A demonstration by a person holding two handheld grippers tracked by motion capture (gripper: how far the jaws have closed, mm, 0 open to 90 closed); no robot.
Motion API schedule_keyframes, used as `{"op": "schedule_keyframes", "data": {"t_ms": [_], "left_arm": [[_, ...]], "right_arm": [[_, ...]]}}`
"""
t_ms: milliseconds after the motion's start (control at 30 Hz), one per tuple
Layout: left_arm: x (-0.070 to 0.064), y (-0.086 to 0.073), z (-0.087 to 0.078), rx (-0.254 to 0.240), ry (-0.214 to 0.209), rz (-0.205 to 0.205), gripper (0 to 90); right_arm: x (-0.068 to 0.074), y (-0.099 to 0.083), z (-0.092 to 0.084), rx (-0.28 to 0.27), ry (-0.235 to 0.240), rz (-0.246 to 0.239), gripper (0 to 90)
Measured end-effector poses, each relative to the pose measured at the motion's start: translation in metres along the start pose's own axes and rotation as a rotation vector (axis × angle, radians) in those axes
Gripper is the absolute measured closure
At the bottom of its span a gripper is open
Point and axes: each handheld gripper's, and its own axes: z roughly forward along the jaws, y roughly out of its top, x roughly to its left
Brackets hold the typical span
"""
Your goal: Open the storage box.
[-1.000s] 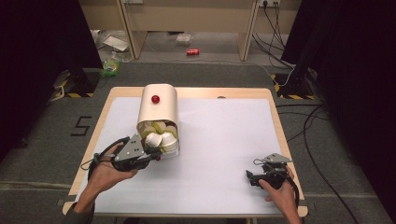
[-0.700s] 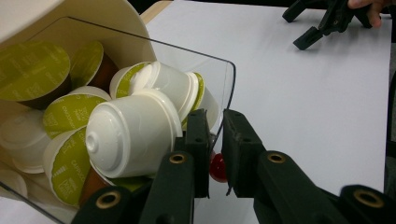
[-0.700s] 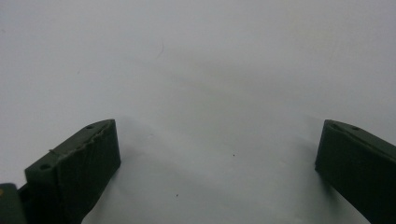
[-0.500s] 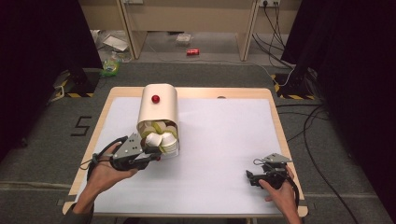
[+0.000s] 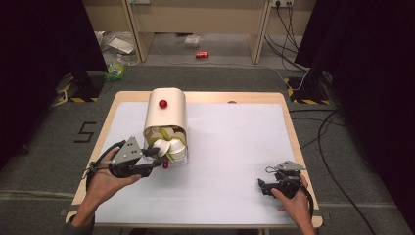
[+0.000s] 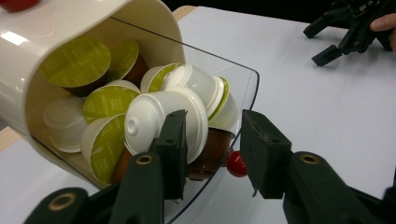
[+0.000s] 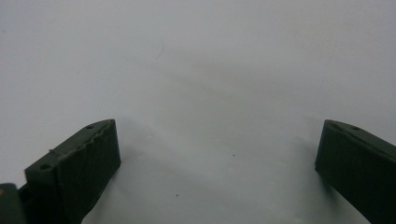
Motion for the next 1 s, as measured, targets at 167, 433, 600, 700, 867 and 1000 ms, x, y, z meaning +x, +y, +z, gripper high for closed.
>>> {"op": "schedule_keyframes", "data": {"t_ms": [167, 433, 600, 700, 867, 1000], "left_arm": [[0.001, 0.002, -0.003, -0.009, 0.026, -0.017, 53.9], [0.002, 0.004, -0.001, -0.007, 0.065, -0.039, 44.9], [0.002, 0.006, 0.002, 0.003, 0.086, -0.047, 40.4], [0.004, 0.007, 0.004, 0.005, 0.113, -0.050, 37.5], [0.007, 0.010, 0.005, 0.009, 0.133, -0.080, 35.1], [0.008, 0.013, 0.006, 0.008, 0.144, -0.085, 34.2]], "right_arm": [[0.000, 0.000, 0.000, 0.000, 0.000, 0.000, 0.5], [0.000, 0.000, 0.000, 0.000, 0.000, 0.000, 0.5], [0.000, 0.000, 0.000, 0.000, -0.001, 0.001, 0.5], [0.000, 0.000, 0.000, -0.001, 0.000, 0.001, 0.5], [0.000, 0.000, 0.000, -0.001, 0.000, 0.002, 0.5], [0.000, 0.000, 0.000, -0.001, 0.001, 0.001, 0.4]]}}
